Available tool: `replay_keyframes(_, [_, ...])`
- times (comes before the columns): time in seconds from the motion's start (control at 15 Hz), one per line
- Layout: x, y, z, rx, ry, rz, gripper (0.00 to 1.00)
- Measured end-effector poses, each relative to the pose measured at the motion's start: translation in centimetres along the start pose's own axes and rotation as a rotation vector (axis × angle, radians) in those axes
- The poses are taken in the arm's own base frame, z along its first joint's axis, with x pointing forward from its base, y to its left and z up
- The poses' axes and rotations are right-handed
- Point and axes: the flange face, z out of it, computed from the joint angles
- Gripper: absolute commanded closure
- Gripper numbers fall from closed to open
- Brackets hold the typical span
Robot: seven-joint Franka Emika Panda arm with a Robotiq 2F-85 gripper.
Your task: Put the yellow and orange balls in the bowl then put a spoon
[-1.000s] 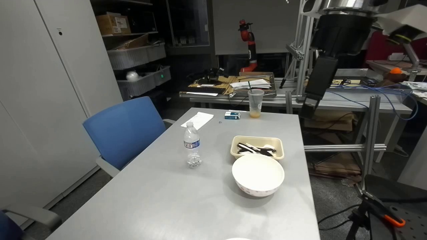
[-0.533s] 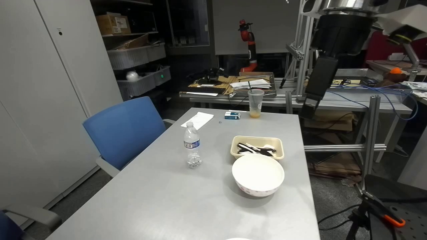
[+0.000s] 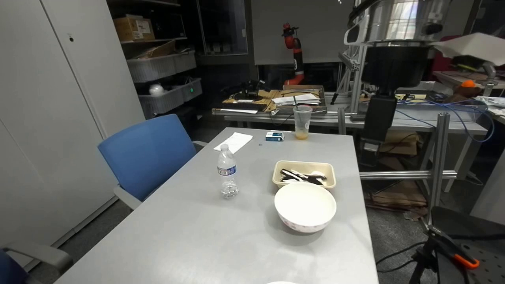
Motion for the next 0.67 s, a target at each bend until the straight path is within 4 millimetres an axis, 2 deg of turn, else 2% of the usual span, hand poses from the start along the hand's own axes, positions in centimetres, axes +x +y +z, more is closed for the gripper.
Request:
replay_keyframes(0.4, [0.1,0.2,1.4,-0.001,-0.036,-0.006,0.00])
replay_keyframes(0.67, [0.6,-0.1,4.6,-0.004,-0.112,-0.047,0.00])
